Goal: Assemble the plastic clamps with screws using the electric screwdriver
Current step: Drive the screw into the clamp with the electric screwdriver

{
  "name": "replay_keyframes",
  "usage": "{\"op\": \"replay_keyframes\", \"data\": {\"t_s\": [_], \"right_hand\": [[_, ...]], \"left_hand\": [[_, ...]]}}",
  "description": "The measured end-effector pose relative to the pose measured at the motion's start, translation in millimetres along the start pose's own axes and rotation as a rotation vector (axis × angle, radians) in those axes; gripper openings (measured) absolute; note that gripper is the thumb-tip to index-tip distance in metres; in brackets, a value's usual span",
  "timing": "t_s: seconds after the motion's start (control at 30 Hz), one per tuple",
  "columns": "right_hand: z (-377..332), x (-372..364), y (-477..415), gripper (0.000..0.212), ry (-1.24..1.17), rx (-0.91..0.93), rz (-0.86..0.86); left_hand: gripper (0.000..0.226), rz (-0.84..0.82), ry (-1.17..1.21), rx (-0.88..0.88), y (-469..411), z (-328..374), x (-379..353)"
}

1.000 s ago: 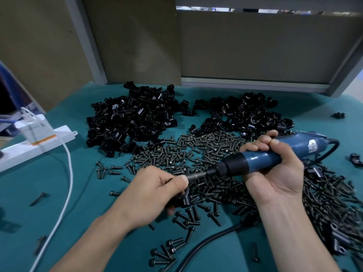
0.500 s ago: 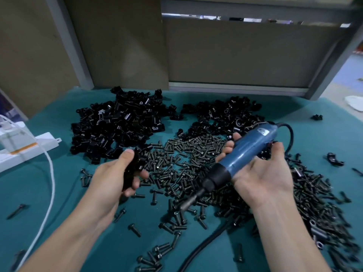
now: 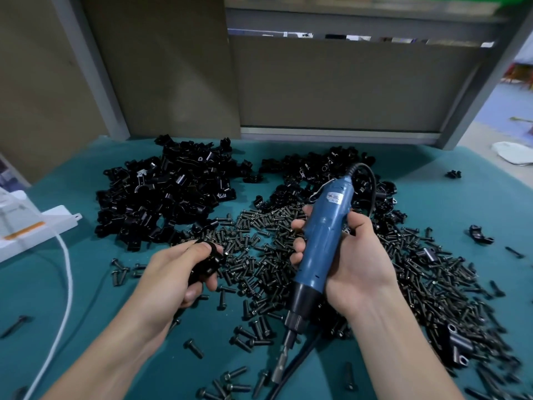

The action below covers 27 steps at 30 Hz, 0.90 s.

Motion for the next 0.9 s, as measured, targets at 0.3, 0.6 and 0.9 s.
{"op": "replay_keyframes", "data": {"t_s": [0.3, 0.6, 0.9], "right_hand": [[9, 6, -2, 0.048, -0.099, -0.031, 0.009], [14, 6, -3, 0.048, -0.106, -0.019, 0.026], [15, 8, -3, 0.053, -0.118, -0.041, 0.053]], "left_hand": [[0.031, -0.014, -0.038, 0.004, 1, 3, -6], [0.028, -0.036, -0.120, 0.030, 1, 0, -10], [0.024, -0.044, -0.148, 0.028, -2, -3, -12]]}}
Point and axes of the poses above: each hand's wrist, its own y-axis away from the middle knuckle, its own x-axis out of the back of the hand, z = x × y, the point moved 9 cm from there along -y, towards the middle knuckle, and after that the axes turned 14 degrees about -z, right-handed, at the moved point
